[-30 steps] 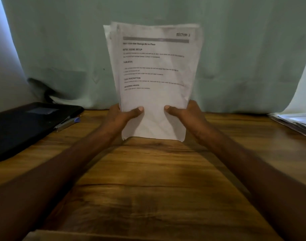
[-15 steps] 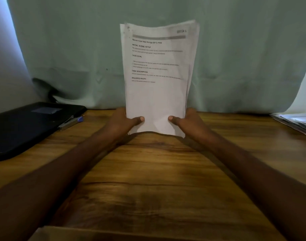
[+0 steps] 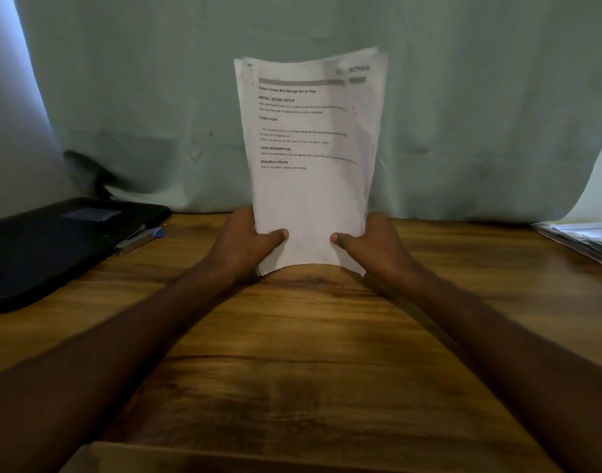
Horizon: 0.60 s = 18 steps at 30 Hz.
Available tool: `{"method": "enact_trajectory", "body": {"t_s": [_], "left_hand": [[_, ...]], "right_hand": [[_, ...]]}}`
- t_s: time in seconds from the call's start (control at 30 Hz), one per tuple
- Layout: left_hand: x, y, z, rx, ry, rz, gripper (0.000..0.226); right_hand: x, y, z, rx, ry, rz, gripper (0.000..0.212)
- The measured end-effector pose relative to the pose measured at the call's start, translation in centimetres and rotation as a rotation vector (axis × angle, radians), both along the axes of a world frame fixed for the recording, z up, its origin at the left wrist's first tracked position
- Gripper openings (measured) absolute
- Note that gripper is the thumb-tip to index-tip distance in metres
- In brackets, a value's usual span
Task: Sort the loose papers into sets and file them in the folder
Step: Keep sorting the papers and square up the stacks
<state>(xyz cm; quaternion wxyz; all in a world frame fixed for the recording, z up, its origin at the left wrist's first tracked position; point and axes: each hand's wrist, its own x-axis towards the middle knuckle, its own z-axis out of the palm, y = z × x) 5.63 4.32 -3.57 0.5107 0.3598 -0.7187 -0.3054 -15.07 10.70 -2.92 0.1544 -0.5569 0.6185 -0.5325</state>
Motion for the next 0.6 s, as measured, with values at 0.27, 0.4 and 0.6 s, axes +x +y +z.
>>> {"method": "enact_trajectory", "body": {"t_s": [0.27,0.4,0.6], "left_hand": [[0.3,-0.4,0.1,-0.045,-0.072,-0.030,0.050],[0.5,-0.8,0.0,0.016,-0.033,-0.087,0.054],[0.6,-1.5,-0.1,0.096,0.012,-0.167,0.043]], "right_hand": [[-0.1,0.0,-0.3,0.009,-0.017,0.091,0.046],[0.1,0.0,0.6,-0.118,-0.031,0.021,0.033],[-0.1,-0.3,0.2,-0.052,0.049,0.006,0.038]]}}
